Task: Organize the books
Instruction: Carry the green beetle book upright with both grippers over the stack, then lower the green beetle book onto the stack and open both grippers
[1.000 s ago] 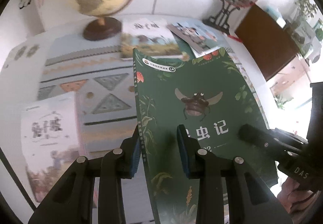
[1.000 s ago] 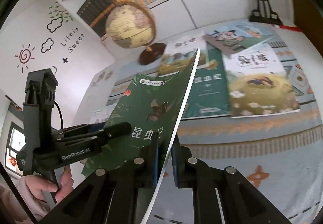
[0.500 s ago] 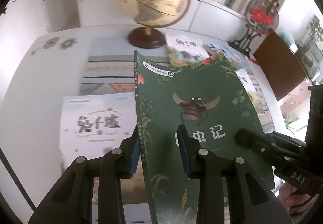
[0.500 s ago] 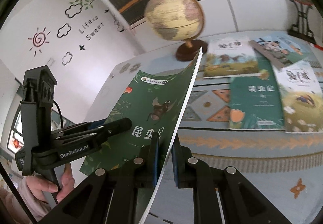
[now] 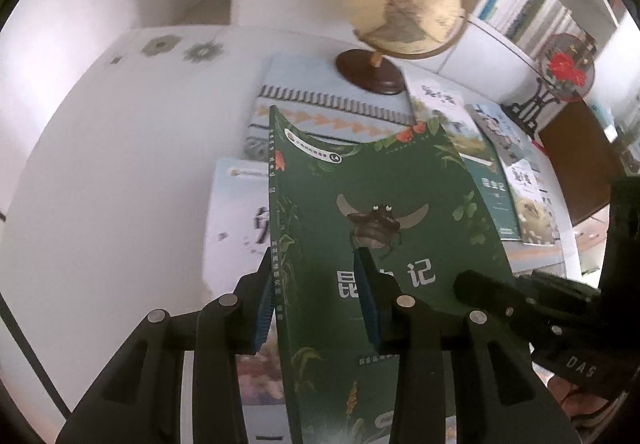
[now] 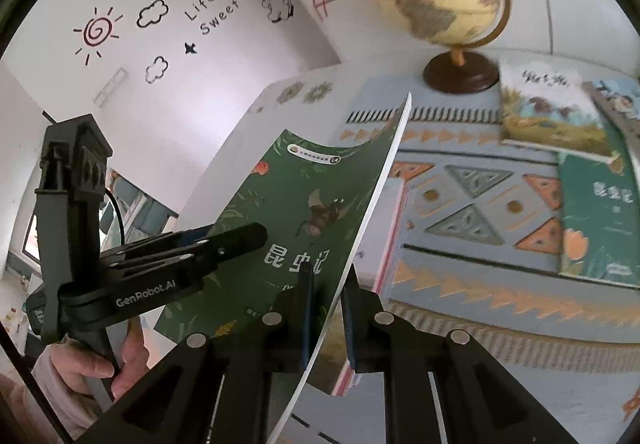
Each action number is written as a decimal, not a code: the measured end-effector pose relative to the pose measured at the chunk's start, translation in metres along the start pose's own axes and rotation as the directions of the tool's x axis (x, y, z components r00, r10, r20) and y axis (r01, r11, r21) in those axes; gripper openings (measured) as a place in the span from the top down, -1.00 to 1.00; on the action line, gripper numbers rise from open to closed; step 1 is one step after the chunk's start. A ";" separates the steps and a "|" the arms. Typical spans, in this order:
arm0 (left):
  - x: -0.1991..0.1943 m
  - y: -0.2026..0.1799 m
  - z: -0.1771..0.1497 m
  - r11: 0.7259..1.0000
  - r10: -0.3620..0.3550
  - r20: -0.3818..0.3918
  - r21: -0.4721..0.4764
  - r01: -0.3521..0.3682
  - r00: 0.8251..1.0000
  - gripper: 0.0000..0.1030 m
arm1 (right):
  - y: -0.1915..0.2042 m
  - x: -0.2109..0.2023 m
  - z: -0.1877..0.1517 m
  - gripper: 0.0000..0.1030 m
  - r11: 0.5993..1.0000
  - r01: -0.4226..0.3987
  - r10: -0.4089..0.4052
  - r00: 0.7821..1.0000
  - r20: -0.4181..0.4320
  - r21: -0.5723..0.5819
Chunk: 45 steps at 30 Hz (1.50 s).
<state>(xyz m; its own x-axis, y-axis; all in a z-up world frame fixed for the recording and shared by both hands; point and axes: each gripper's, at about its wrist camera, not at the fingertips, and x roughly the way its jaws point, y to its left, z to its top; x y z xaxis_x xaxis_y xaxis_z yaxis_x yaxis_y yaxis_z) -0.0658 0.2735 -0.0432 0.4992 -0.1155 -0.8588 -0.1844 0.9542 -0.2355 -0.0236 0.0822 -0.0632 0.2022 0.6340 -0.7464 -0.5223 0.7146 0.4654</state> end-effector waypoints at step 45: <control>0.037 0.044 -0.009 0.987 0.090 -0.117 -0.126 -0.105 0.989 0.19 | -0.059 0.061 -0.025 0.57 0.940 0.135 -0.098 0.987 -0.129 0.314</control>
<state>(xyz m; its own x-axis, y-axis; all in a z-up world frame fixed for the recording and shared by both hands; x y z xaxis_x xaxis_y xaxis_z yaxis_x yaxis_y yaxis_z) -0.0631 0.3087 -0.0891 0.3782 -0.0604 -0.9237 -0.3407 0.9187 -0.1996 -0.0015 0.0713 -0.1476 0.1437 0.5169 -0.8439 -0.2038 0.8499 0.4859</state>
